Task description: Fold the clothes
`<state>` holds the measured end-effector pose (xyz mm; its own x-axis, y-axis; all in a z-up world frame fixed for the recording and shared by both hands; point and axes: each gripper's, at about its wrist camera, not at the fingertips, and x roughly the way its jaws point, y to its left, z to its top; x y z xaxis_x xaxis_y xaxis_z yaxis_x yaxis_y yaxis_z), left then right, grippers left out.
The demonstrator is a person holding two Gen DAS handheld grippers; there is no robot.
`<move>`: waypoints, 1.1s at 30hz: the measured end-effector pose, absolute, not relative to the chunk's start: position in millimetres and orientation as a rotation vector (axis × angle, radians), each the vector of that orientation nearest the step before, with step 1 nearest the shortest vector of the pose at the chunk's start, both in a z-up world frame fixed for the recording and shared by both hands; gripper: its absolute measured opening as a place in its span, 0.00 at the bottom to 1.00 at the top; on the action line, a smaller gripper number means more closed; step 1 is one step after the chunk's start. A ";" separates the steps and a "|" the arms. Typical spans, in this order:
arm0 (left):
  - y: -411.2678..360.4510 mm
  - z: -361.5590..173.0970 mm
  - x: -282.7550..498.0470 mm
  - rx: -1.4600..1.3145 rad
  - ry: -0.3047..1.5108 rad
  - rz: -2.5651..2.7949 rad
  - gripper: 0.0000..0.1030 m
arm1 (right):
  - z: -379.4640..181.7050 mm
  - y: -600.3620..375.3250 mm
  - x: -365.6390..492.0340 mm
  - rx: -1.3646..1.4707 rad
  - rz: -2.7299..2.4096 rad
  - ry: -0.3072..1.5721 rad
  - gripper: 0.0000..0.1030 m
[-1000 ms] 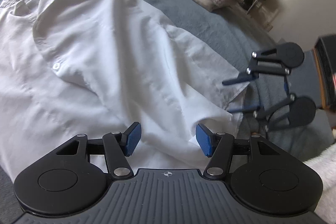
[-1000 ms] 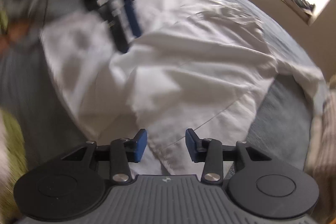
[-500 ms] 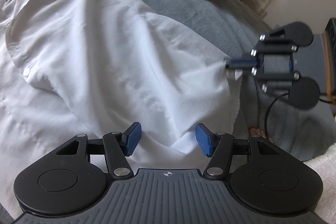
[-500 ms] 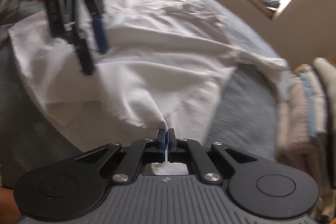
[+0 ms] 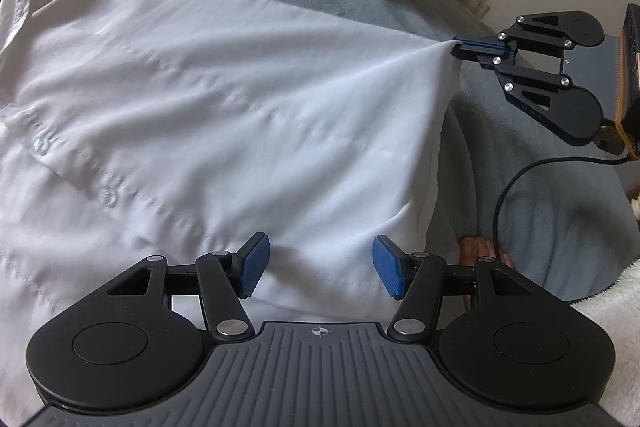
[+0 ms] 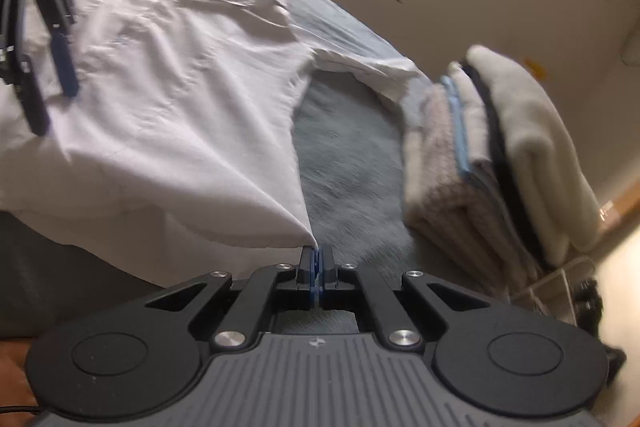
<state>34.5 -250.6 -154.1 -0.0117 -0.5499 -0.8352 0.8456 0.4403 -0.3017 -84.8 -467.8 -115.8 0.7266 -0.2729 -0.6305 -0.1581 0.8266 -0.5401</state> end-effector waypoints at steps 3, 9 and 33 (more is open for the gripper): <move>-250.0 -155.6 32.5 0.341 1.116 -1.134 0.56 | -121.6 -472.4 -91.3 -0.585 -0.114 0.808 0.00; -247.1 -155.2 31.3 0.348 1.115 -1.133 0.56 | -131.0 -497.2 -99.5 -0.465 -0.243 0.933 0.02; -258.1 -159.9 28.7 0.340 1.144 -1.107 0.56 | -74.0 -522.0 129.7 0.241 0.113 1.095 0.46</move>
